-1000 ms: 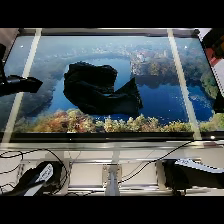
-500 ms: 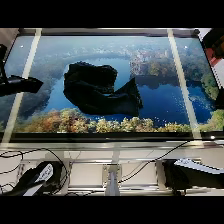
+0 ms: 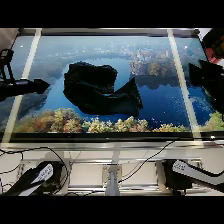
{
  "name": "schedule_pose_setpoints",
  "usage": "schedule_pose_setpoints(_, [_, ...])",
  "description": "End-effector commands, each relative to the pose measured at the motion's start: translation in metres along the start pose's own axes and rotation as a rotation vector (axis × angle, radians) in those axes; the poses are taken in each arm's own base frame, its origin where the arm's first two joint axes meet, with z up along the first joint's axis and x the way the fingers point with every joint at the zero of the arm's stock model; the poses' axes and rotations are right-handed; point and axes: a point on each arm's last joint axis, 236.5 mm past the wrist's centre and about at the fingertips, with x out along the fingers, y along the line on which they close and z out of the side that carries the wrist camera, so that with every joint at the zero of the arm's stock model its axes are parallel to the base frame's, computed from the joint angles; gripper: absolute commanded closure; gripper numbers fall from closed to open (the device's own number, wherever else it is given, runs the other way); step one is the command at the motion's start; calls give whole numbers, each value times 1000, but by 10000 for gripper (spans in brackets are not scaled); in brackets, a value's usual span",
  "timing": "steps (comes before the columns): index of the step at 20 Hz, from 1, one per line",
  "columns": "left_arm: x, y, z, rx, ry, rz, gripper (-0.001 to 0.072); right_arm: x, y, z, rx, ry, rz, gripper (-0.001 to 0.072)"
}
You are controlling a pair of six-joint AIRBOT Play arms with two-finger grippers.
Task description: Fold the clothes and pants, and hang the long-sleeved shirts on hangers.
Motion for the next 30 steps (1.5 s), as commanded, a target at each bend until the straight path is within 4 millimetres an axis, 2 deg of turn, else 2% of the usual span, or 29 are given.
schedule_pose_setpoints(1, [15,-15,4,-9,-13,-64,143,60,-34,-27,-254,262,-299,281])
schedule_pose_setpoints(3, [25,-25,16,63,-54,-57,144,68,-52,-29,-320,320,-433,281])
schedule_pose_setpoints(6, [44,-47,45,134,-150,-36,144,59,-75,-36,-326,382,-563,281])
schedule_pose_setpoints(8, [59,-67,56,217,-150,-39,147,41,-94,-42,-335,441,-661,292])
schedule_pose_setpoints(10, [77,-87,62,210,-125,-63,147,18,-116,-47,-359,513,-773,389])
schedule_pose_setpoints(14, [104,-116,55,230,-88,-116,146,-38,-159,-57,-333,609,-1014,374])
schedule_pose_setpoints(16, [108,-121,52,237,-80,-124,146,-55,-174,-84,-258,663,-1034,362])
schedule_pose_setpoints(17, [107,-121,52,237,-80,-124,146,-59,-180,-102,-202,680,-1022,309])
schedule_pose_setpoints(19, [107,-120,52,236,-80,-124,146,-69,-196,-138,-91,691,-1010,135])
schedule_pose_setpoints(21, [107,-121,52,236,-81,-124,146,-79,-213,-168,14,651,-1018,142])
schedule_pose_setpoints(25, [108,-122,52,237,-80,-125,146,-78,-225,-220,163,608,-975,162])
schedule_pose_setpoints(27, [108,-122,52,237,-80,-126,146,-71,-234,-237,89,653,-979,162])
schedule_pose_setpoints(30, [107,-124,52,230,-81,-133,146,-44,-242,-252,-77,710,-972,163])
